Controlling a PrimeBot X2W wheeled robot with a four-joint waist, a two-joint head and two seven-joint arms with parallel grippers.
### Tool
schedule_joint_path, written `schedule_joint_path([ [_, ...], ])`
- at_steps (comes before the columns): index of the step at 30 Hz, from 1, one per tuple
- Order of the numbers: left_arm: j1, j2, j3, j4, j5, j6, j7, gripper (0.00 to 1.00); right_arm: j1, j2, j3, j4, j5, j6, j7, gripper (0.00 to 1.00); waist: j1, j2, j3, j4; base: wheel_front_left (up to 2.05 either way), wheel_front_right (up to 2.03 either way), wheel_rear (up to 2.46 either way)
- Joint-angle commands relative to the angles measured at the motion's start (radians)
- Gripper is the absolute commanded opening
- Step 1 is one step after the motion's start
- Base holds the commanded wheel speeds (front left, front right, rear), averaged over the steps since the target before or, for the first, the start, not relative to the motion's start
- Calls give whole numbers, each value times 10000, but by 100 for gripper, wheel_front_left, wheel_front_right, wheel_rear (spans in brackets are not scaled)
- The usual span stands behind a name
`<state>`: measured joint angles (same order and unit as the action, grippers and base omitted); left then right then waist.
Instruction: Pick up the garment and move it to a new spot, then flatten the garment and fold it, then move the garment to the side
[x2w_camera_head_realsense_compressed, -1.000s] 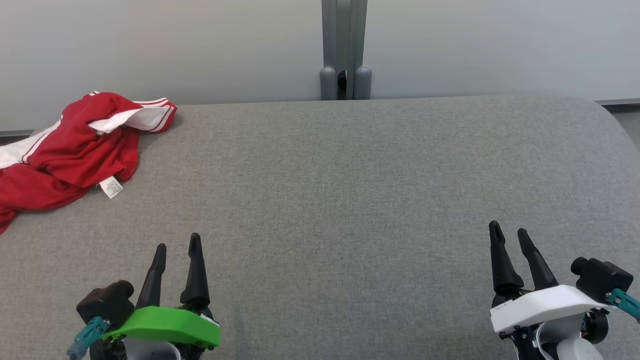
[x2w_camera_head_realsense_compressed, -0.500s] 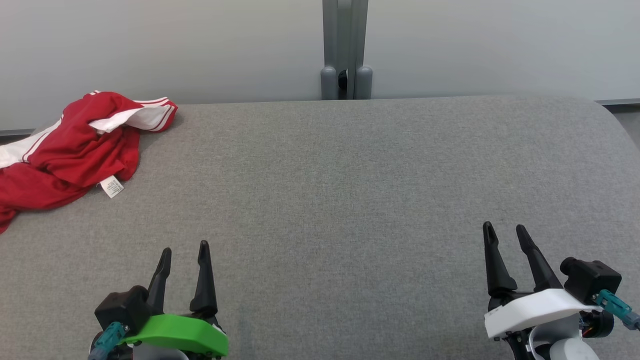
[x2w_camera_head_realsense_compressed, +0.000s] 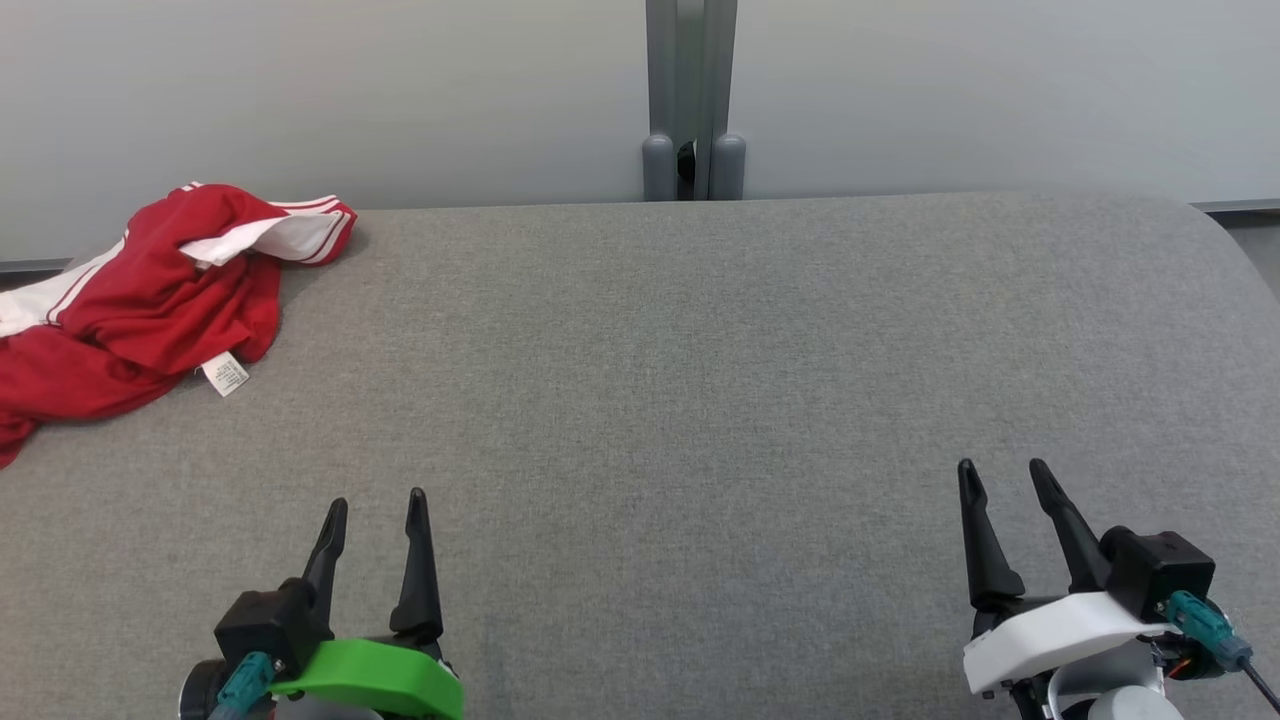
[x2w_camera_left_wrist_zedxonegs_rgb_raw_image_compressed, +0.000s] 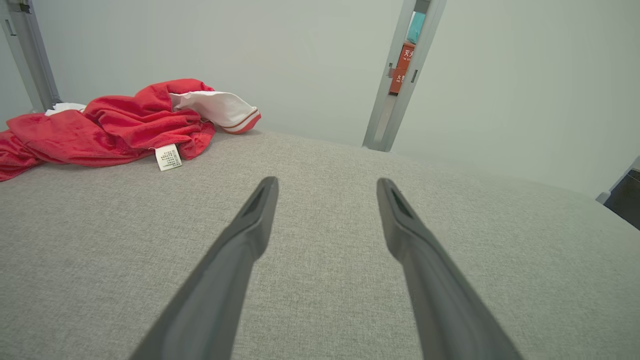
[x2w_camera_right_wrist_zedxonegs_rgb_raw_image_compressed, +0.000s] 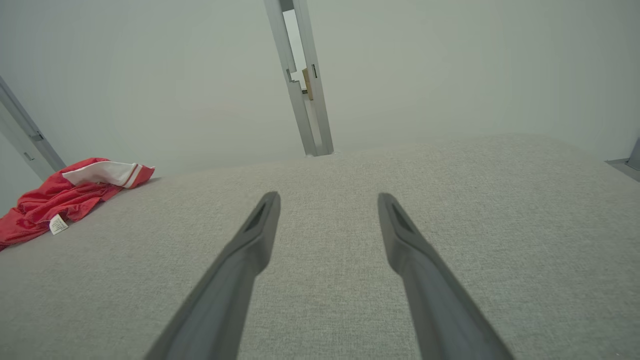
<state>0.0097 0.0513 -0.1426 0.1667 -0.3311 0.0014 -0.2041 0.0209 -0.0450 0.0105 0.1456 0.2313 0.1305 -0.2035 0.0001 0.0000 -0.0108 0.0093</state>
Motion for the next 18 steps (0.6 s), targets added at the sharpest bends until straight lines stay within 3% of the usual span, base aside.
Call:
schedule_joint_path([
  [1, 98, 24, -21, -18, 232, 61, -82, 100, 120, -55, -15, 65, -246, 3, -90, 100, -1, 0, -6, 3, 0, 0, 0],
  [18, 247, 1, -53, 180, 1303, 142, -414, 100, 16, -70, -4, 550, -1255, 2, -432, 100, -1, 0, 0, 7, 0, 0, 0],
])
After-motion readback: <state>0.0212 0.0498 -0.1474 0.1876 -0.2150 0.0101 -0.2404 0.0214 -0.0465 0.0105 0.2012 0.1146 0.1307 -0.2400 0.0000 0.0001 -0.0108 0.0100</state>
